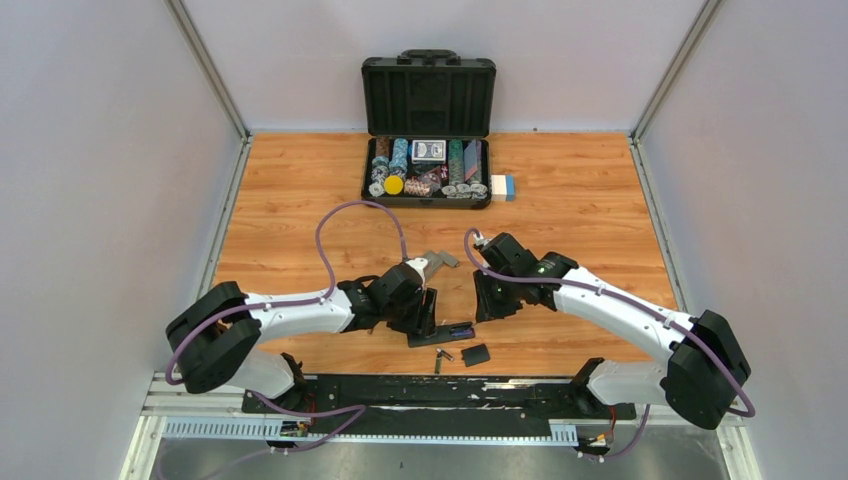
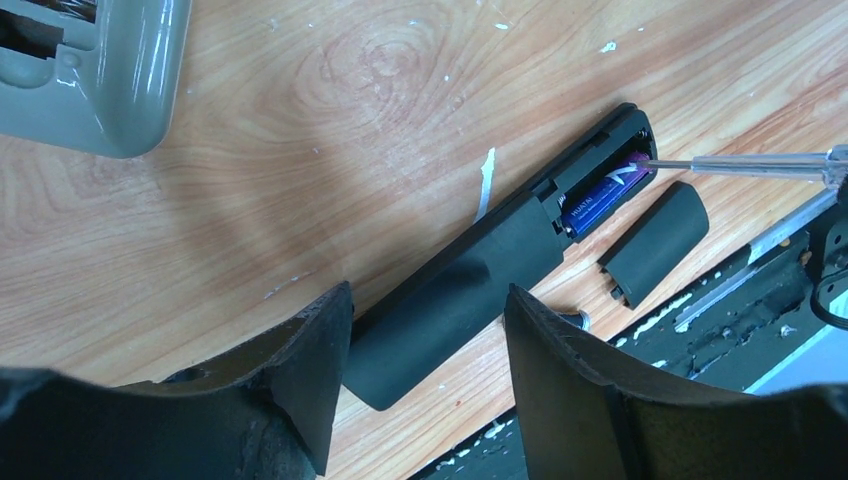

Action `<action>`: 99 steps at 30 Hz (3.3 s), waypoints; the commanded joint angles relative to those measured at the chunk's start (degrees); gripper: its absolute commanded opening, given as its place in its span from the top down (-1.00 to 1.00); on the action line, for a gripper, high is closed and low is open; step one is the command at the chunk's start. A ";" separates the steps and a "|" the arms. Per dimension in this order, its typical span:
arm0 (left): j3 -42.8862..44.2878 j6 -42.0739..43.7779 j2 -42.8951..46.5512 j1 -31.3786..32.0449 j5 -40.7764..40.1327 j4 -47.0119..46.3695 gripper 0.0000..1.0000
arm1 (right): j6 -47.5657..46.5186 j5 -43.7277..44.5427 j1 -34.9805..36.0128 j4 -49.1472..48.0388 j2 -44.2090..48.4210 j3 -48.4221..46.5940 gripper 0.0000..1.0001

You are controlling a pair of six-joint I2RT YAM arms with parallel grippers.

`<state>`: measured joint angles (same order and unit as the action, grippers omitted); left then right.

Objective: Unload the batteries from the remote control
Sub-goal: Unload the battery from the remote control.

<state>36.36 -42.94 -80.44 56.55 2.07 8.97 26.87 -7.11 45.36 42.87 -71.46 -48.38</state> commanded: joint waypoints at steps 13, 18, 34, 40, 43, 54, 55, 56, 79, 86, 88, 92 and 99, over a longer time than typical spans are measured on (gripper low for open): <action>-0.64 17.84 12.29 0.30 -1.08 5.30 -0.46 | 0.06 0.31 0.32 -1.82 0.03 0.13 1.00; 0.64 22.56 11.09 1.06 -0.92 6.18 -0.46 | -0.22 0.09 0.31 -2.25 0.01 0.29 1.00; -2.25 38.23 8.20 2.27 4.59 -3.30 -0.43 | -0.84 -0.32 0.18 -3.67 0.01 0.81 1.00; -7.86 39.34 11.96 3.11 2.16 -10.36 -0.38 | -1.03 -0.96 -0.16 -4.63 -0.10 1.22 1.00; -8.27 40.08 11.37 3.35 2.09 -10.82 -0.36 | -1.10 -1.74 -0.85 -5.24 0.08 1.34 1.00; -7.97 44.80 5.48 5.49 1.54 -12.68 -0.28 | -1.90 -2.41 -2.24 -5.43 0.67 1.76 1.00; -8.05 44.98 5.15 5.65 1.58 -12.80 -0.28 | -1.91 -2.57 -2.40 -5.41 0.70 1.91 1.00; -8.07 45.04 4.81 5.87 1.70 -12.82 -0.28 | -2.03 -2.70 -2.57 -5.43 0.83 2.01 1.00; -6.48 43.65 -0.40 7.87 -7.91 -13.18 0.17 | -3.93 1.06 -4.50 -1.55 2.06 0.55 1.00; -6.51 45.10 0.98 8.02 -9.99 -11.30 0.19 | -4.88 1.94 -4.65 -0.51 3.05 -0.34 1.00; -6.20 45.41 0.95 8.28 -10.75 -10.95 0.19 | -5.11 1.74 -4.63 -0.43 2.51 -0.47 1.00; -5.12 46.21 -0.02 8.85 -11.27 -9.94 0.19 | -5.25 -0.02 -4.58 -1.41 0.53 0.28 1.00; -3.85 46.46 -1.67 10.09 -11.30 -9.39 0.20 | -5.08 0.82 -4.56 -2.47 0.03 0.91 1.00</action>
<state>31.59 2.07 -80.60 66.02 -6.94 -3.03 22.39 -6.68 40.88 40.21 -71.11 -46.87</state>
